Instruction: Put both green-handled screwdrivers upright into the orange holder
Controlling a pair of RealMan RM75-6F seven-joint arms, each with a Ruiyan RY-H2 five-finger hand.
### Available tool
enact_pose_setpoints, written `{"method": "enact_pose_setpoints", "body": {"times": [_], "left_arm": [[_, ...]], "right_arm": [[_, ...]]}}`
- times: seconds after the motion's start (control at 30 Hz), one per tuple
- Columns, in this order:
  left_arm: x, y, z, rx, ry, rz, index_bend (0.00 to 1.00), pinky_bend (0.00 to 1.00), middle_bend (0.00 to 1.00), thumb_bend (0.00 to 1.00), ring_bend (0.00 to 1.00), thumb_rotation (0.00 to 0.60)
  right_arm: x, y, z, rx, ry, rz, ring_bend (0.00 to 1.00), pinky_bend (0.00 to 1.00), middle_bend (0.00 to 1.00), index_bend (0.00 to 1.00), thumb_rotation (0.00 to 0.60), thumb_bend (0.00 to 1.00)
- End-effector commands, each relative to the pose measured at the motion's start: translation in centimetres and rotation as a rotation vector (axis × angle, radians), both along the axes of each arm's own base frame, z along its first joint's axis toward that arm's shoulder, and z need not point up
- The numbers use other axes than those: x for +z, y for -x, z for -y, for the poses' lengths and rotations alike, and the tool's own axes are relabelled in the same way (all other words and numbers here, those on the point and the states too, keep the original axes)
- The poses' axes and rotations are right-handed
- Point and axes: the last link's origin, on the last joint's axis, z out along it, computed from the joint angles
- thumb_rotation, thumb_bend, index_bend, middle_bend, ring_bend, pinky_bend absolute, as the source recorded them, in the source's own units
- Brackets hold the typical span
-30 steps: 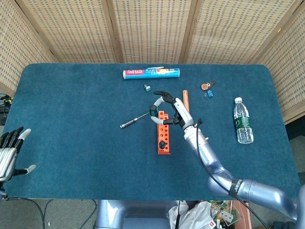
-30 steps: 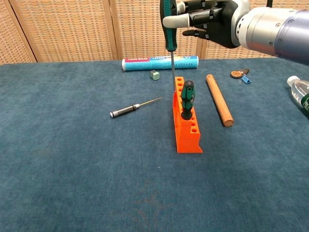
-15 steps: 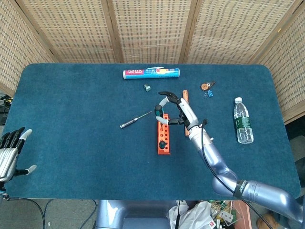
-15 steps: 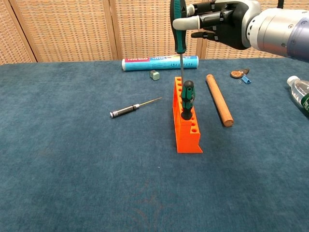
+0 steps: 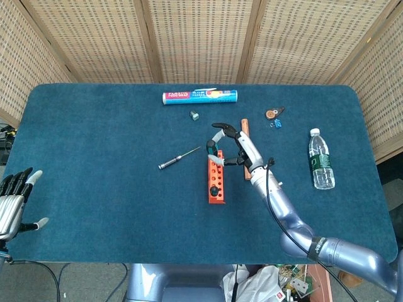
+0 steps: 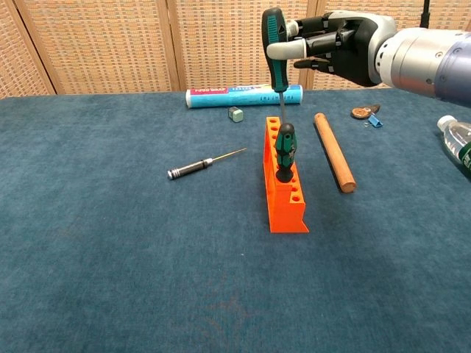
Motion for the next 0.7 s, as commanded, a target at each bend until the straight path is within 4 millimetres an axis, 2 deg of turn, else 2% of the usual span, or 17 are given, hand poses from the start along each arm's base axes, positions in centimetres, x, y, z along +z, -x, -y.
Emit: {"method": "enact_pose_setpoints", "body": {"times": [0.03, 0.4, 0.7], "left_arm": [[0.0, 0.0, 0.0, 0.0, -0.001, 0.0, 0.0, 0.0, 0.0, 0.0, 0.0, 0.6], [-0.1, 0.0, 0.0, 0.0, 0.002, -0.002, 0.0, 0.0, 0.0, 0.0, 0.0, 0.6], [0.0, 0.0, 0.0, -0.001, -0.001, 0.0, 0.0, 0.0, 0.0, 0.0, 0.0, 0.6]], "right_arm": [[0.0, -0.1, 0.0, 0.002, 0.002, 0.004, 0.0, 0.0, 0.15, 0.67, 0.6, 0.33], [0.6, -1.1, -0.4, 0.037, 0.015, 0.024, 0.0, 0.0, 0.16, 0.67, 0.6, 0.33], [0.3, -0.7, -0.4, 0.026, 0.008, 0.014, 0.0, 0.0, 0.16, 0.67, 0.6, 0.33]]}}
